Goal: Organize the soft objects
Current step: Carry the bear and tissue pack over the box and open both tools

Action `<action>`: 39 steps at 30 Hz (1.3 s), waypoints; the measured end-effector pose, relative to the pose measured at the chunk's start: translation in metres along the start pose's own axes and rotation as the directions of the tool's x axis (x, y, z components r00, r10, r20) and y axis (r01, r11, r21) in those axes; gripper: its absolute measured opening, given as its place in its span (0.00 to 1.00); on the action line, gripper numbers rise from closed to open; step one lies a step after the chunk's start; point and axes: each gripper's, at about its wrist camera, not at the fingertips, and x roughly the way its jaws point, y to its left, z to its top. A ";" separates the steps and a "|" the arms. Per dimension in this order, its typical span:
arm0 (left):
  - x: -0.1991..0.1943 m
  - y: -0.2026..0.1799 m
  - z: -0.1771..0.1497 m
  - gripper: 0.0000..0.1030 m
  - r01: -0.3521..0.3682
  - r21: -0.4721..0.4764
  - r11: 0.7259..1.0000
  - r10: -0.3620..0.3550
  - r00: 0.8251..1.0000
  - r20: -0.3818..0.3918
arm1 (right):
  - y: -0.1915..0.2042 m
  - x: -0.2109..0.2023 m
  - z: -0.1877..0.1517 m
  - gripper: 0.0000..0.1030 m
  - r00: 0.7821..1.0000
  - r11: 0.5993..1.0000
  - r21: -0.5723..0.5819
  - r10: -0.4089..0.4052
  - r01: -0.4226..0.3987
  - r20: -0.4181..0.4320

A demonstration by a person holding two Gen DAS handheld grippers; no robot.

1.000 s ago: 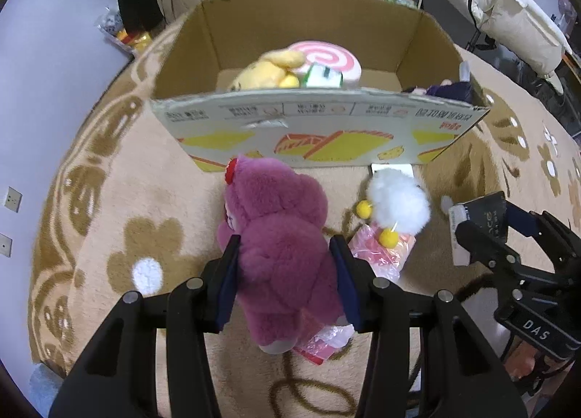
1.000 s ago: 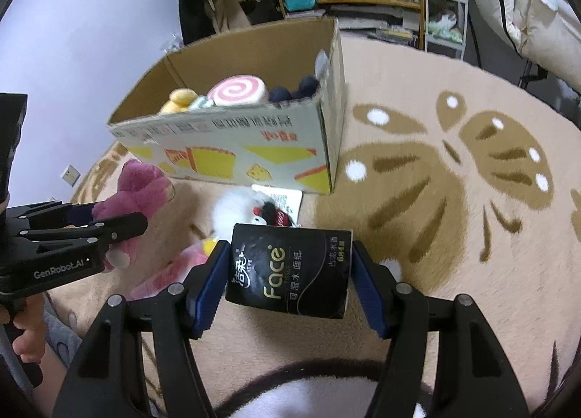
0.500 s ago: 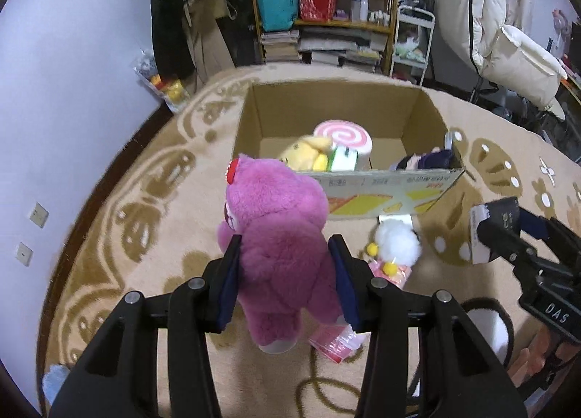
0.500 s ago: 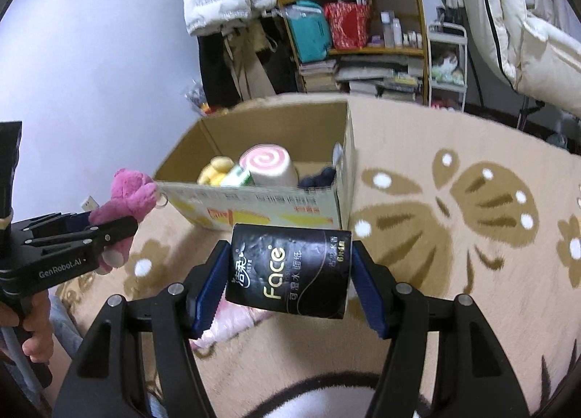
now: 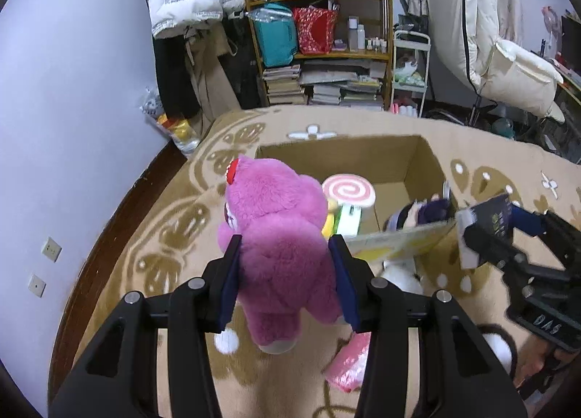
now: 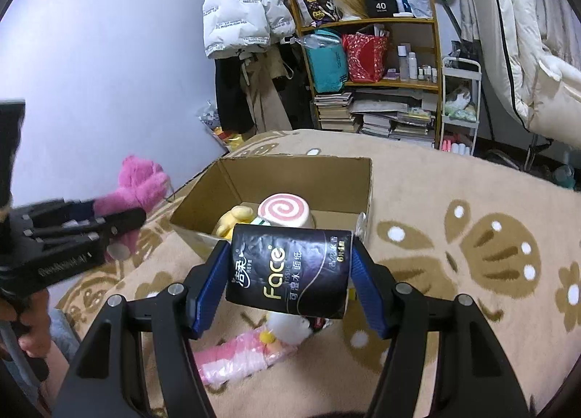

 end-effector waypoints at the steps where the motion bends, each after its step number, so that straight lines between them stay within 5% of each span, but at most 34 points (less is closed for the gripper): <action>1: 0.000 0.000 0.003 0.44 0.000 0.002 1.000 0.000 1.000 0.008 | 0.000 0.002 0.003 0.67 1.000 1.000 -0.008 -0.001 0.001 0.003; 22: 0.051 -0.002 0.046 0.45 -0.021 0.051 0.998 0.017 0.997 0.082 | -0.004 0.058 0.039 0.67 1.000 0.998 -0.057 -0.003 0.004 0.009; 39: 0.111 -0.002 0.041 0.47 0.019 0.011 1.000 -0.019 0.999 -0.031 | -0.016 0.096 0.023 0.68 0.998 0.999 -0.042 -0.011 0.009 -0.066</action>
